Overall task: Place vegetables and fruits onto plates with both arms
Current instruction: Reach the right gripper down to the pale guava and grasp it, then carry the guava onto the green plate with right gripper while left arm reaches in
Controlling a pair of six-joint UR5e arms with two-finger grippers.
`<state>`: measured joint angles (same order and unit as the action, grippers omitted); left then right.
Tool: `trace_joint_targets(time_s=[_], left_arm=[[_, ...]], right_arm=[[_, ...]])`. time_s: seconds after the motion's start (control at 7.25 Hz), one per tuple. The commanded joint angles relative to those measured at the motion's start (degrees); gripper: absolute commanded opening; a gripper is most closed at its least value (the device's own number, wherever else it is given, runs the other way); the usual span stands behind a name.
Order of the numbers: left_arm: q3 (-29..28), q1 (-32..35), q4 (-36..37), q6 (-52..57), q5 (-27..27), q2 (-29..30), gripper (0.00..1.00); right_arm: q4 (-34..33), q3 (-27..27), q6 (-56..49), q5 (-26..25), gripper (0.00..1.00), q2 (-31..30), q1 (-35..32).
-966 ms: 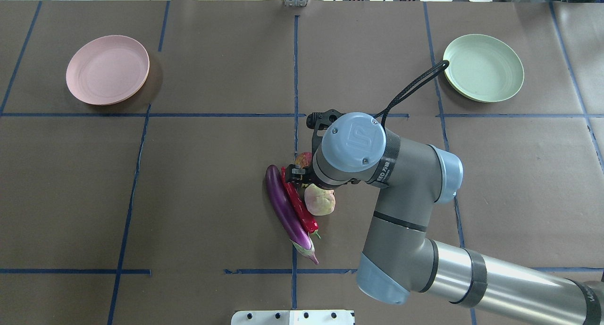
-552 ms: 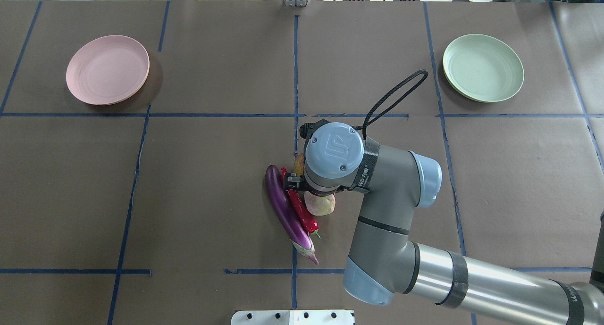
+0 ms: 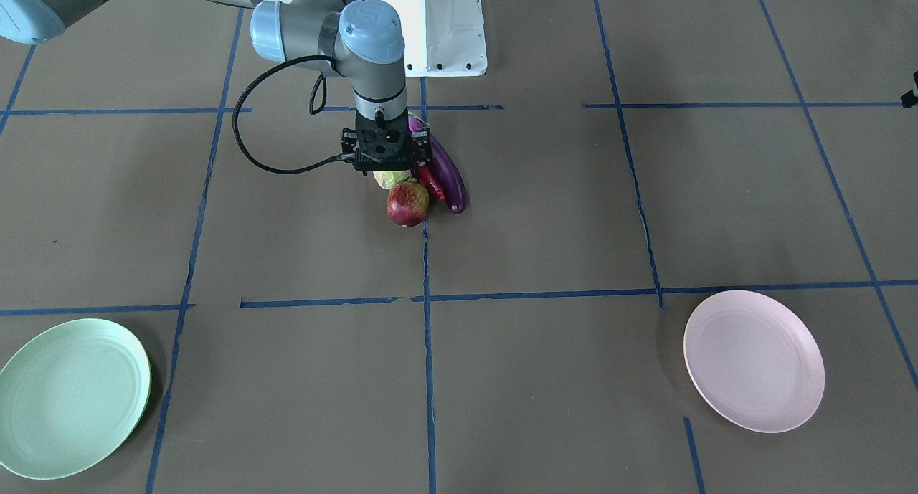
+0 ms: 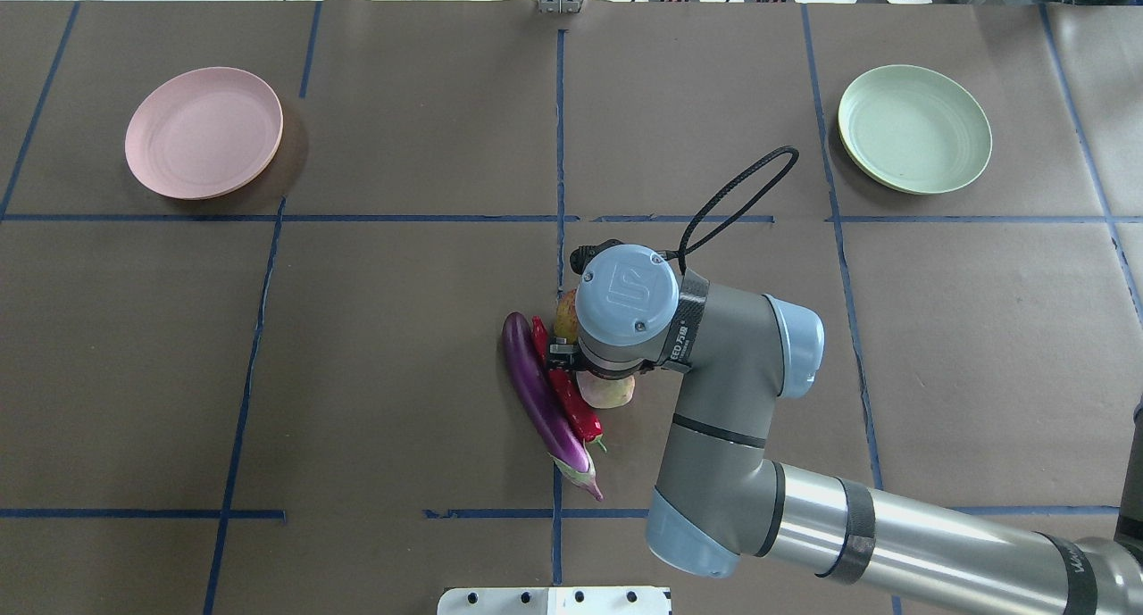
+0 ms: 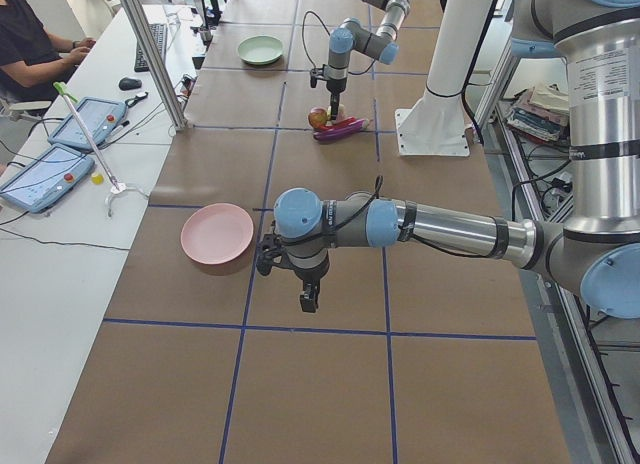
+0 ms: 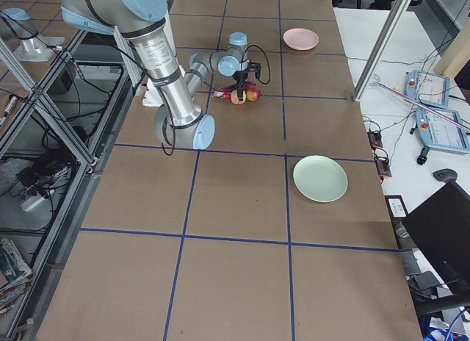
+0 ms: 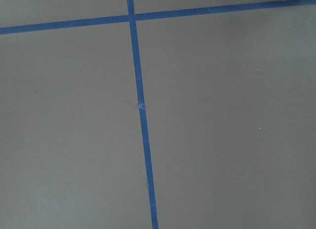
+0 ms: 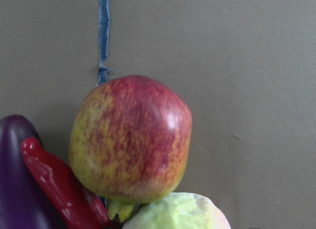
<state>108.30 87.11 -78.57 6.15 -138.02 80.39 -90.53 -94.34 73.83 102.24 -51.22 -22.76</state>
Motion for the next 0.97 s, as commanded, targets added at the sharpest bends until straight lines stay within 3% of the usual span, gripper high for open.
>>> trace_joint_targets(time_s=[0.0, 0.14, 0.28, 0.41, 0.55, 0.83], left_arm=[[-0.02, -0.01, 0.0, 0.0, -0.41, 0.03, 1.0], [0.15, -0.01, 0.0, 0.0, -0.41, 0.03, 1.0], [0.33, -0.01, 0.0, -0.09, -0.49, 0.03, 1.0], [0.33, -0.01, 0.0, 0.0, -1.28, 0.12, 1.0], [0.33, -0.19, -1.83, 0.61, -1.2, 0.29, 1.0], [-0.55, -1.49, -10.34, -1.3, -2.07, -0.06, 1.0]], right_arm=[[0.01, -0.58, 0.08, 0.5, 0.17, -0.54, 0.17], [-0.08, -2.33, 0.0, 0.68, 0.08, -1.85, -0.26], [-2.52, -8.09, -0.53, 1.37, 0.02, -5.61, -2.62], [-9.07, -14.23, -7.67, 3.47, 0.01, -7.82, -5.51], [-15.05, -16.91, -16.44, 3.75, 0.01, -7.93, -8.07], [-16.34, -12.22, -32.42, 3.67, 0.01, -8.19, -19.28]])
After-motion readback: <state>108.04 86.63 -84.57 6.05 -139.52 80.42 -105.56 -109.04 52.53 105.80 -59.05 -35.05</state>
